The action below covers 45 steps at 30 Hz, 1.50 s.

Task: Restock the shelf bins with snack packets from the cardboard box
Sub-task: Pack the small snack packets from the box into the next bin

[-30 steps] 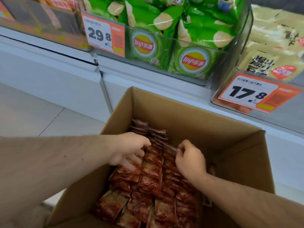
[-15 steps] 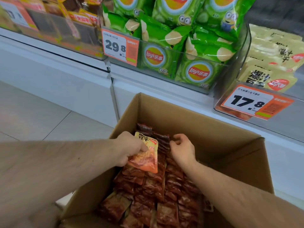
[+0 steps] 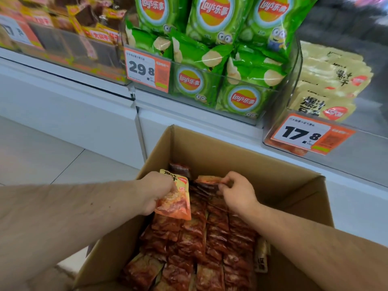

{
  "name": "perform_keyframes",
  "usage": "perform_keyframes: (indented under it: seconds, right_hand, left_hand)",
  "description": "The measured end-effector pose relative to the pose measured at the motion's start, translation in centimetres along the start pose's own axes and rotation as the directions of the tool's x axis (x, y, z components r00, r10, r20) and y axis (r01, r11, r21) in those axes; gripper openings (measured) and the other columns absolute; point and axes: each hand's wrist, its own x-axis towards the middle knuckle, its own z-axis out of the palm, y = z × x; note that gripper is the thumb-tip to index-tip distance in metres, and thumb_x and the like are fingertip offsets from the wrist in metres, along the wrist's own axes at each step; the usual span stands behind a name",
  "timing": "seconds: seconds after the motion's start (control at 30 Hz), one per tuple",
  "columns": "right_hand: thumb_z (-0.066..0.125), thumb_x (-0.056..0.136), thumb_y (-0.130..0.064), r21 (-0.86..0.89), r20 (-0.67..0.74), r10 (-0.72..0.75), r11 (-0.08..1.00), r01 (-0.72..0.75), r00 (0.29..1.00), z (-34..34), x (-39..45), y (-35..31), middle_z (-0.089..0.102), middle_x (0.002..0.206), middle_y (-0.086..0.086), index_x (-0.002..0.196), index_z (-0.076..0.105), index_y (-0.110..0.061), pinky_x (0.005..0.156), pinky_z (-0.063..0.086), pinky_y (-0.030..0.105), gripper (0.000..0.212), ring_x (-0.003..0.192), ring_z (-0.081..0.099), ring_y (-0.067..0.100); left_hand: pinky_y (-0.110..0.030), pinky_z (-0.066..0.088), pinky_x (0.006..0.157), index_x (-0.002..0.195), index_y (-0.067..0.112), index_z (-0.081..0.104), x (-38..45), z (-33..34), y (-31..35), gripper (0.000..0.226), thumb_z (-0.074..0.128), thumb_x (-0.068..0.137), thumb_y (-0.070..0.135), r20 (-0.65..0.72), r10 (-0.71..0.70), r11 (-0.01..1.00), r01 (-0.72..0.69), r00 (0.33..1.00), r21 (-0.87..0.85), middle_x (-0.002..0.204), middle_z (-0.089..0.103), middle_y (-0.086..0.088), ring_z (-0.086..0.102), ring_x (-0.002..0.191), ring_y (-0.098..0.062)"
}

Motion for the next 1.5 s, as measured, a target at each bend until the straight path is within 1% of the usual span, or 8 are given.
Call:
perform_keyframes:
  seconds: [0.13, 0.3, 0.4, 0.53, 0.77, 0.93, 1.13, 1.5]
  right_hand:
    - [0.071, 0.087, -0.017, 0.041, -0.092, -0.179, 0.982, 0.183, 0.98, -5.0, -5.7, -1.5, 0.066, 0.076, -0.009, 0.074, 0.061, -0.025, 0.062, 0.043, 0.021, 0.019, 0.073, 0.061, 0.012]
    - [0.071, 0.087, -0.007, 0.172, -0.112, -0.386, 0.9, 0.401, 0.916, -7.2, -10.5, -2.4, 0.071, 0.084, -0.004, 0.082, 0.062, -0.027, 0.075, 0.054, 0.053, 0.022, 0.079, 0.066, 0.034]
    - [0.071, 0.087, -0.009, 0.118, -0.111, -0.476, 0.865, 0.487, 0.872, -7.3, -11.7, -2.6, 0.071, 0.088, -0.009, 0.084, 0.065, -0.031, 0.075, 0.054, 0.044, 0.023, 0.084, 0.068, 0.017]
    - [0.071, 0.078, -0.005, 0.014, -0.166, -0.588, 0.801, 0.598, 0.792, -7.5, -12.2, -3.1, 0.065, 0.086, -0.012, 0.084, 0.068, -0.027, 0.07, 0.053, 0.024, 0.022, 0.082, 0.063, 0.007]
    - [0.08, 0.078, -0.026, 0.328, 0.063, -0.17, 0.934, 0.14, 0.983, -12.7, -12.6, -7.0, 0.066, 0.107, -0.005, 0.119, 0.055, -0.026, 0.064, 0.043, 0.017, 0.048, 0.076, 0.06, 0.005]
    - [0.073, 0.086, -0.012, 0.309, 0.202, -0.339, 0.912, 0.268, 0.919, -15.1, -13.2, -8.6, 0.075, 0.101, -0.01, 0.109, 0.071, -0.024, 0.073, 0.053, 0.012, 0.026, 0.091, 0.069, 0.0]
    - [0.073, 0.084, -0.002, 0.418, 0.208, -0.364, 0.872, 0.254, 0.908, -18.3, -13.9, -8.4, 0.071, 0.076, -0.006, 0.099, 0.072, -0.012, 0.046, 0.038, 0.016, 0.018, 0.047, 0.049, 0.0]
    - [0.064, 0.091, -0.007, 0.535, 0.128, -0.336, 0.816, 0.221, 0.933, -23.9, -13.1, -6.9, 0.063, 0.063, -0.006, 0.092, 0.068, -0.013, 0.042, 0.027, 0.016, 0.007, 0.043, 0.036, 0.005]
  left_hand:
    - [-0.036, 0.052, 0.071, 0.099, 0.002, 0.057, -1.8, 0.8, 1.3, 0.014, 0.06, 0.085, 0.004, 0.023, 0.077, 0.991, -0.074, 0.997, -0.11, 0.092, 0.064, -0.018, 0.065, 0.08, -0.035]
    - [-0.034, 0.056, 0.069, 0.103, 0.005, 0.067, -4.9, 2.3, 2.5, 0.031, 0.048, 0.092, 0.027, 0.229, 0.144, 0.96, -0.08, 0.963, -0.267, 0.096, 0.072, -0.017, 0.069, 0.076, -0.032]
    - [-0.037, 0.056, 0.08, 0.105, 0.01, 0.073, -6.8, 3.4, 2.5, 0.04, 0.054, 0.095, 0.044, 0.327, 0.238, 0.94, -0.132, 0.915, -0.315, 0.101, 0.076, -0.013, 0.074, 0.086, -0.029]
    - [-0.041, 0.057, 0.085, 0.11, 0.011, 0.071, -8.6, 4.5, 2.2, 0.021, 0.066, 0.09, 0.01, 0.257, 0.457, 0.884, -0.401, 0.852, -0.241, 0.096, 0.077, -0.009, 0.074, 0.09, -0.026]
    - [-0.05, 0.054, 0.094, 0.128, 0.016, 0.054, -11.5, 4.2, 3.2, 0.042, 0.065, 0.09, 0.001, 0.249, 0.625, 0.781, -0.591, 0.74, -0.204, 0.11, 0.074, -0.006, 0.07, 0.103, -0.025]
    - [-0.046, 0.053, 0.095, 0.127, 0.022, 0.052, -14.9, 5.0, 3.8, 0.048, 0.064, 0.09, -0.004, 0.329, 0.716, 0.688, -0.704, 0.616, -0.178, 0.111, 0.073, -0.003, 0.069, 0.106, -0.021]
    - [-0.025, 0.055, 0.088, 0.124, 0.036, 0.045, -17.0, 6.2, 5.1, 0.059, 0.065, 0.088, -0.007, 0.381, 0.77, 0.586, -0.803, 0.511, -0.109, 0.107, 0.073, 0.011, 0.067, 0.104, -0.006]
    - [-0.037, 0.051, 0.1, 0.139, 0.029, 0.041, -18.6, 10.7, 9.9, 0.069, 0.071, 0.085, -0.003, 0.543, 0.753, 0.495, -0.864, 0.371, -0.096, 0.121, 0.069, 0.003, 0.064, 0.115, -0.013]
